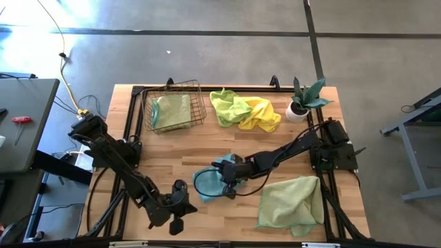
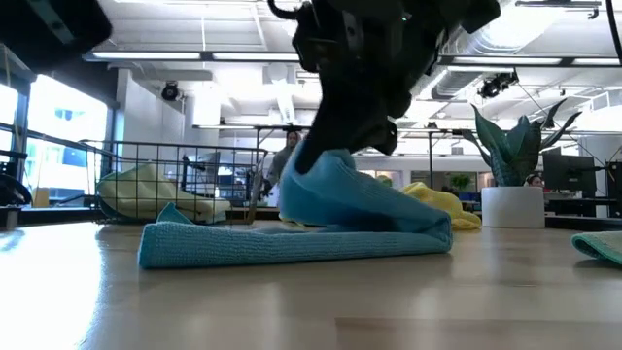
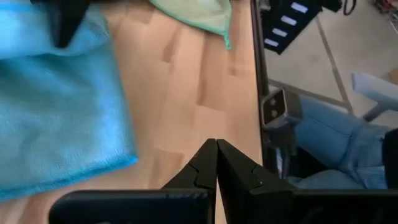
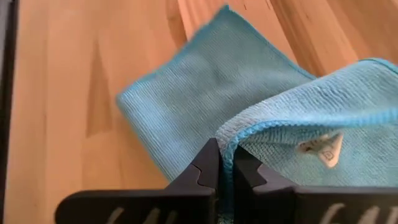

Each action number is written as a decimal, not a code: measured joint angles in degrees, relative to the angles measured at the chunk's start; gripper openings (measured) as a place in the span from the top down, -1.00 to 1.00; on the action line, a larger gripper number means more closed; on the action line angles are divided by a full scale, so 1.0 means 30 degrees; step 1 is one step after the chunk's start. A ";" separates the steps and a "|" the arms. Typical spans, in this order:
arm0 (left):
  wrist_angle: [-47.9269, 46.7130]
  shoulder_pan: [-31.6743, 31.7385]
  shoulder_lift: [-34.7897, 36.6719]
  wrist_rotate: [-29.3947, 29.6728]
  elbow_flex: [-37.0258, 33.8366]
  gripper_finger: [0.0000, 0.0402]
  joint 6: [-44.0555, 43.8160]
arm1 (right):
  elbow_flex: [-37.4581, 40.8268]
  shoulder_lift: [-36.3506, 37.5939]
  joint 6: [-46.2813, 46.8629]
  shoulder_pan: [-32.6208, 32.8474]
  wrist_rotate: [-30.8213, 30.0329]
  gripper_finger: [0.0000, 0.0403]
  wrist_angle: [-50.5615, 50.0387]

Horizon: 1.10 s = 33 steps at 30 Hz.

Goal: Fold microfiber towels
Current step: Fold the blue towel

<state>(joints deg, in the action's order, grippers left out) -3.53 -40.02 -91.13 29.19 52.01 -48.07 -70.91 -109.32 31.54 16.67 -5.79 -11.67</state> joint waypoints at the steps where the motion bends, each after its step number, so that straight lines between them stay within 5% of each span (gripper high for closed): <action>1: -0.0062 -0.0147 0.0012 0.0000 0.0000 1.00 -0.0140 | 0.0025 -0.0005 -0.0032 0.0007 -0.0005 1.00 0.0340; 33: -0.0493 -0.1214 0.0080 0.1492 0.0000 1.00 -0.1277 | 0.0168 -0.1418 -0.3704 0.0342 0.0425 1.00 0.9207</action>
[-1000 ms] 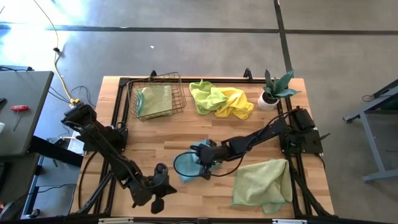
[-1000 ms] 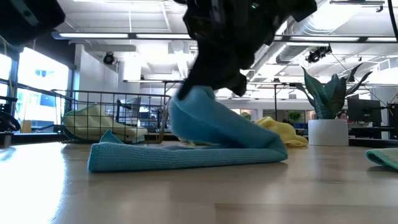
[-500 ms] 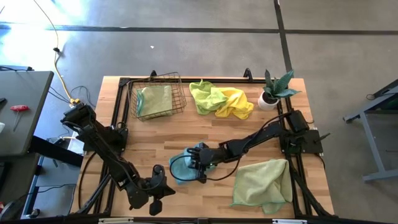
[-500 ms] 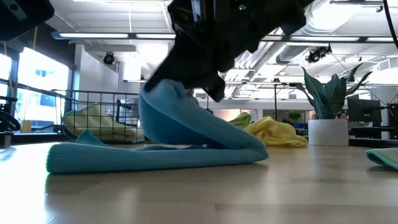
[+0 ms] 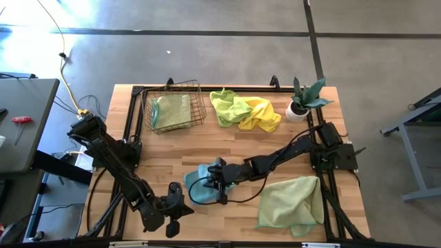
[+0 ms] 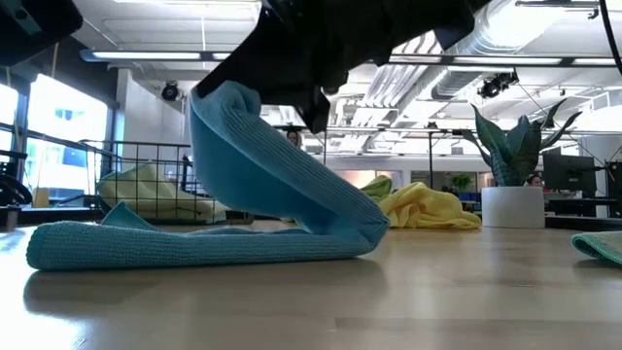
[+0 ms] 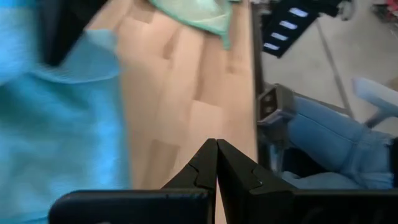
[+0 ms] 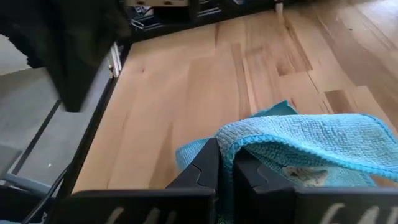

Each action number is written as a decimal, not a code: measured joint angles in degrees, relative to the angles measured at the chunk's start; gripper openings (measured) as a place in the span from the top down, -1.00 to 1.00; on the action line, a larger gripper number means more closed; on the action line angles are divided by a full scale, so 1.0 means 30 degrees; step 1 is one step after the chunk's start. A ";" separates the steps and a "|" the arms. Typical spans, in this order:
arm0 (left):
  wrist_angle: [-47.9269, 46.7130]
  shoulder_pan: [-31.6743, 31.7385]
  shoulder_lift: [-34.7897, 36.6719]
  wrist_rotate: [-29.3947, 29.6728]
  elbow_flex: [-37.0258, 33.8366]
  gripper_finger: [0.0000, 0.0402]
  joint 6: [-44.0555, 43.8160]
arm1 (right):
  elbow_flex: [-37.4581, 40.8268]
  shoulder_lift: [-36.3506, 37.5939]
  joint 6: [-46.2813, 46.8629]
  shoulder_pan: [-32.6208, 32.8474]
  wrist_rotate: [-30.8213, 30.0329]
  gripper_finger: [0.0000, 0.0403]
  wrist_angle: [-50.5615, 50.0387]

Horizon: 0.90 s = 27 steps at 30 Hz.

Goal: Fold microfiber towels
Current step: Fold the blue towel

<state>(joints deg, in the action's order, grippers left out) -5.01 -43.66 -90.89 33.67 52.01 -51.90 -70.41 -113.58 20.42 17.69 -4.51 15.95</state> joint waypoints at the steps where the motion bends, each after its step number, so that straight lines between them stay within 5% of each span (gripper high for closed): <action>1: -0.0347 0.0042 0.0000 0.0241 0.0000 1.00 -0.0198 | 0.0000 0.0000 0.0000 0.0000 -0.0026 1.00 0.0053; 9: -0.2879 0.0007 -0.0015 0.1291 0.0000 1.00 -0.2167 | 0.0000 -0.1230 0.0552 -0.0007 -0.1067 1.00 0.1245; 27: -0.3038 0.0007 -0.0022 0.1465 0.0000 1.00 -0.2157 | 0.0007 -0.2200 0.0568 0.0095 -0.0845 0.88 0.2868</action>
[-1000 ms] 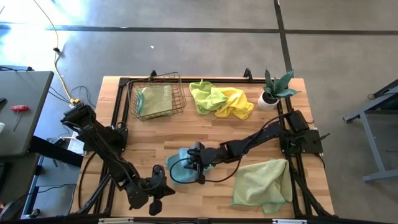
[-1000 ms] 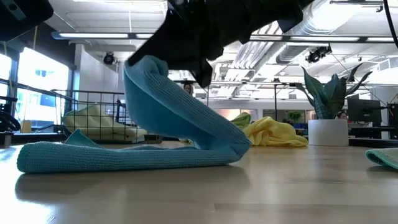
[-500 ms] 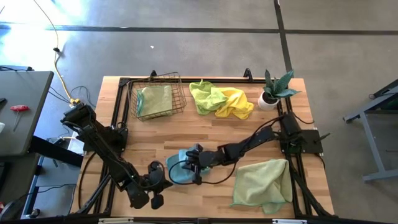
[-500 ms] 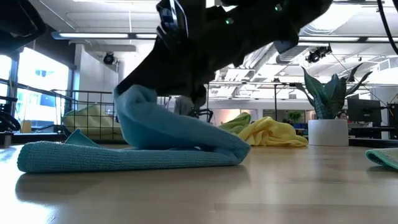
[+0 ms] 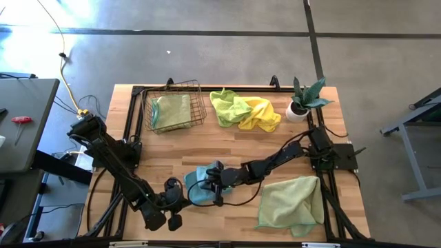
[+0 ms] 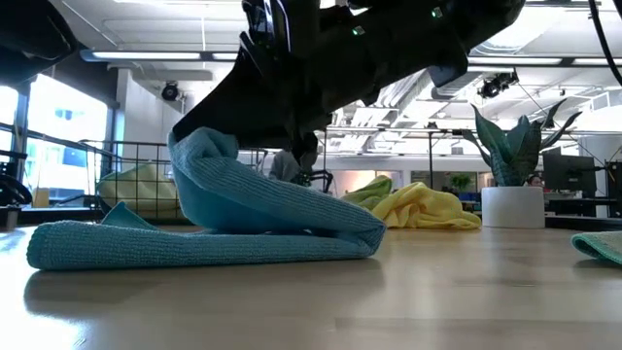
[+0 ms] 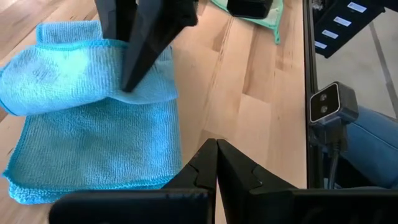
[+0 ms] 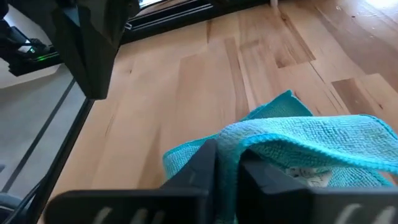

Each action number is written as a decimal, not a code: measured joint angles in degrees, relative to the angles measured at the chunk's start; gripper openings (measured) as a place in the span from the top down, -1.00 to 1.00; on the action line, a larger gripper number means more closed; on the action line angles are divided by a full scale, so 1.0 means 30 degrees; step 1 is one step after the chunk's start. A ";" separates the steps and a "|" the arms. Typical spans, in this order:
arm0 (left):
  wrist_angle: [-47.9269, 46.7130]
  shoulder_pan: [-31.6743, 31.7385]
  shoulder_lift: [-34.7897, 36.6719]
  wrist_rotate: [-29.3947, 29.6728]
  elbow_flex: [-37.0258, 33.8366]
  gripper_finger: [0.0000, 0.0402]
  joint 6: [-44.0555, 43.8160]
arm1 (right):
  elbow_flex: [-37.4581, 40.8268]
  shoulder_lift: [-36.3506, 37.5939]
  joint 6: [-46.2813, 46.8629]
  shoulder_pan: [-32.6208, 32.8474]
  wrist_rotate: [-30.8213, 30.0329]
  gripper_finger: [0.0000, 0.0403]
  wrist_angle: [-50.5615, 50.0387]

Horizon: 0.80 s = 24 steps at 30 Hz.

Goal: Fold microfiber towels
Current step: Fold the blue towel

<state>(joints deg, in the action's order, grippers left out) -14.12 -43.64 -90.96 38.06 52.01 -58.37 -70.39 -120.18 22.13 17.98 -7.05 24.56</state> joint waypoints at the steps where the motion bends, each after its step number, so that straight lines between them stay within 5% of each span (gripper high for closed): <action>1: 0.0002 0.0000 0.0000 0.0007 0.0000 1.00 0.0000 | 0.0000 0.0000 -0.0028 0.0000 0.0000 0.82 -0.0022; 12: -0.0003 -0.0007 0.0000 0.0044 0.0000 1.00 0.0000 | 0.0000 0.0000 -0.1246 -0.0007 0.0393 0.05 0.0912; 24: -0.0003 0.0000 0.0000 0.0040 0.0000 1.00 0.0000 | 0.0000 0.0000 -0.1551 -0.0289 0.2361 -0.05 0.1721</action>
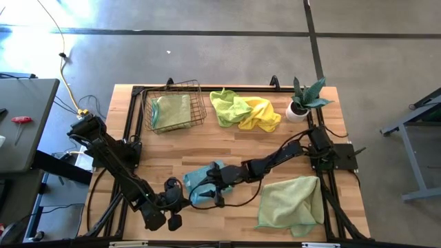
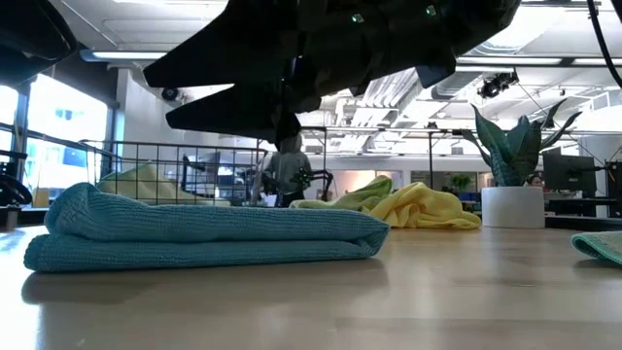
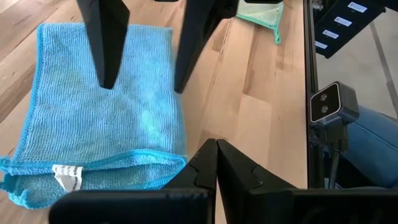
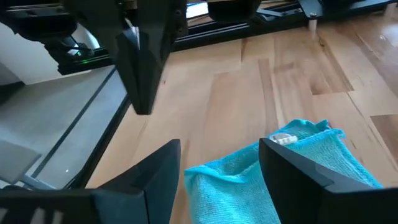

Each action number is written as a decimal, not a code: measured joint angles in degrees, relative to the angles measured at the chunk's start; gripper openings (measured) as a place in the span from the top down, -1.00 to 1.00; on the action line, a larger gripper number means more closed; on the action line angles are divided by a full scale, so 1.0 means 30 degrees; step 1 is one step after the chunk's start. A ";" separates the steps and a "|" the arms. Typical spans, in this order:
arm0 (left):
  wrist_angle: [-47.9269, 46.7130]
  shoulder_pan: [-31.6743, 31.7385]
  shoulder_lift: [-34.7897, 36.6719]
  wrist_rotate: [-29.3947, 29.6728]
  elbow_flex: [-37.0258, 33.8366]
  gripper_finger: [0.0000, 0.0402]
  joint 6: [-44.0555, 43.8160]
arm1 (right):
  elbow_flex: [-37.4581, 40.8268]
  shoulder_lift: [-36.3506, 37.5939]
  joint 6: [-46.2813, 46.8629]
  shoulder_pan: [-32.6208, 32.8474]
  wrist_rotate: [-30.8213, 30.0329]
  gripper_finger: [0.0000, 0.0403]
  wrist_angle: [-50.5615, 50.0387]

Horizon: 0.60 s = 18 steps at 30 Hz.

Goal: Fold microfiber towels
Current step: Fold the blue towel

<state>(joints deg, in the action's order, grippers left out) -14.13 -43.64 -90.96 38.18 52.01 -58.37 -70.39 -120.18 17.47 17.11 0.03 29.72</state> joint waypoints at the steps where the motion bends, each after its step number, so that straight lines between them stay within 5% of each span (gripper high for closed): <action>1: 0.0000 0.0000 0.0000 0.0003 0.0000 1.00 0.0000 | 0.0000 0.0000 0.0000 -0.0069 0.0019 -0.05 -0.0028; 18: 0.0131 0.0901 -0.2480 0.2090 -0.0029 1.00 -0.0089 | -0.0007 0.0838 -0.1520 -0.0207 -0.1759 -0.05 -0.8704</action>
<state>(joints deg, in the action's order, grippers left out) -13.74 -40.93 -98.40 44.45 51.92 -58.64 -70.41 -117.67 12.92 16.49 -5.24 3.61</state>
